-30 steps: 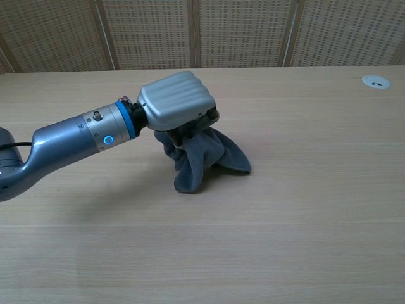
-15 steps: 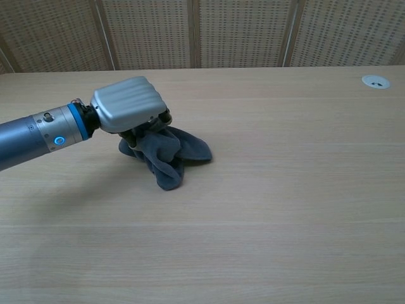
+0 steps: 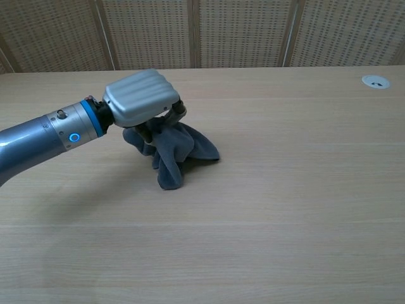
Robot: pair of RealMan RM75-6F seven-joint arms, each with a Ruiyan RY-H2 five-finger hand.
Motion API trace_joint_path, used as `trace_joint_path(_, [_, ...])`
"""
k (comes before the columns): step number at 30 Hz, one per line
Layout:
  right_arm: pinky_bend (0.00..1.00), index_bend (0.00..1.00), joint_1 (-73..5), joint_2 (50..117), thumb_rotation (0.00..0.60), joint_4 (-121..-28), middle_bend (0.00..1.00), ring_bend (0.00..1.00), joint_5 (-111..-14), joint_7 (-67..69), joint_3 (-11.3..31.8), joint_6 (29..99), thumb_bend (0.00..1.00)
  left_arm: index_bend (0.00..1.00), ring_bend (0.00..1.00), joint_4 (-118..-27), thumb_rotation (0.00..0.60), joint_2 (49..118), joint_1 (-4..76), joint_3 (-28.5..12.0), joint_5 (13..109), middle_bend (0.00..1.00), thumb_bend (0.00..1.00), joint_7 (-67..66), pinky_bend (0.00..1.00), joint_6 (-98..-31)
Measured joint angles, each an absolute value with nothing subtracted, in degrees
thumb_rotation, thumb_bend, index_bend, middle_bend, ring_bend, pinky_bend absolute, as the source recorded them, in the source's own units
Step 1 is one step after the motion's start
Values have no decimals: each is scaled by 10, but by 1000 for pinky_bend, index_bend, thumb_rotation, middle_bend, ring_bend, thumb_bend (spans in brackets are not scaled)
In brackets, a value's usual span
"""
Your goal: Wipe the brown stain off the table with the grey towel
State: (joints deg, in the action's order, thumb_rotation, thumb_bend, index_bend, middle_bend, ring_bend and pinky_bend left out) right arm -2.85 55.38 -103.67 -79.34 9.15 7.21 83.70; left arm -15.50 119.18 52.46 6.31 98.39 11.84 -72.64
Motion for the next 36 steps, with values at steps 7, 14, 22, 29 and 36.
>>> trace_joint_path(7, [0, 0, -29, 554, 600, -1036, 0, 0, -793, 91, 72, 836, 0, 728, 654, -175, 600, 1209, 562, 30, 969, 666, 226, 124, 918, -763])
trace_joint_path(14, [0, 0, -30, 554, 600, -1035, 0, 0, -793, 92, 72, 835, 0, 728, 654, -202, 600, 1221, 595, 2, 959, 667, 217, 129, 915, -793])
trace_joint_path(22, [0, 0, -30, 554, 600, -1034, 0, 0, -792, 94, 72, 834, 0, 728, 646, -204, 600, 1234, 608, 5, 962, 661, 213, 117, 913, -763])
trace_joint_path(29, [0, 0, -30, 555, 600, -1033, 0, 0, -792, 92, 72, 835, 0, 728, 641, -198, 600, 1236, 596, 17, 965, 659, 213, 113, 912, -744])
trace_joint_path(36, [0, 0, -29, 555, 600, -1033, 0, 0, -790, 93, 73, 835, 0, 728, 641, -198, 600, 1214, 572, 38, 978, 658, 214, 113, 912, -752])
